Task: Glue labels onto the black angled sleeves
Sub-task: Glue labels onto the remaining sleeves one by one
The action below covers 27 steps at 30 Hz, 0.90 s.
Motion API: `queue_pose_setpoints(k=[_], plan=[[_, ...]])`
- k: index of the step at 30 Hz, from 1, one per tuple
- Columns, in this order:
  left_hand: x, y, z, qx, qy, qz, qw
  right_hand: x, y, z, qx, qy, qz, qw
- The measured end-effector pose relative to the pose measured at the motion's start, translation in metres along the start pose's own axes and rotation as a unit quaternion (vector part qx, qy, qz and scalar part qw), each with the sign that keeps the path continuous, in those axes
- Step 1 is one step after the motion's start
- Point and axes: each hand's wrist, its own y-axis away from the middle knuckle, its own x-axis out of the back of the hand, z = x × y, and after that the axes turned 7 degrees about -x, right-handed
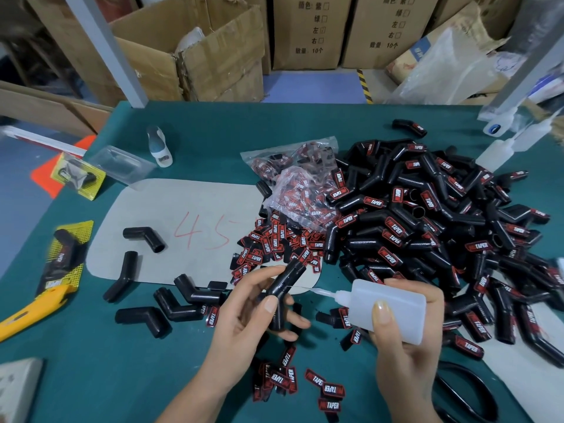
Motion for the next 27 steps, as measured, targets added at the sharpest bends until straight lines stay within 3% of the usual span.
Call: queue_pose_setpoints(k=[27], plan=[[0.0022, -0.0010, -0.0005, 0.019, 0.021, 0.001, 1.000, -0.0012, 0.0001, -0.0011, 0.018, 0.002, -0.007, 1.000]])
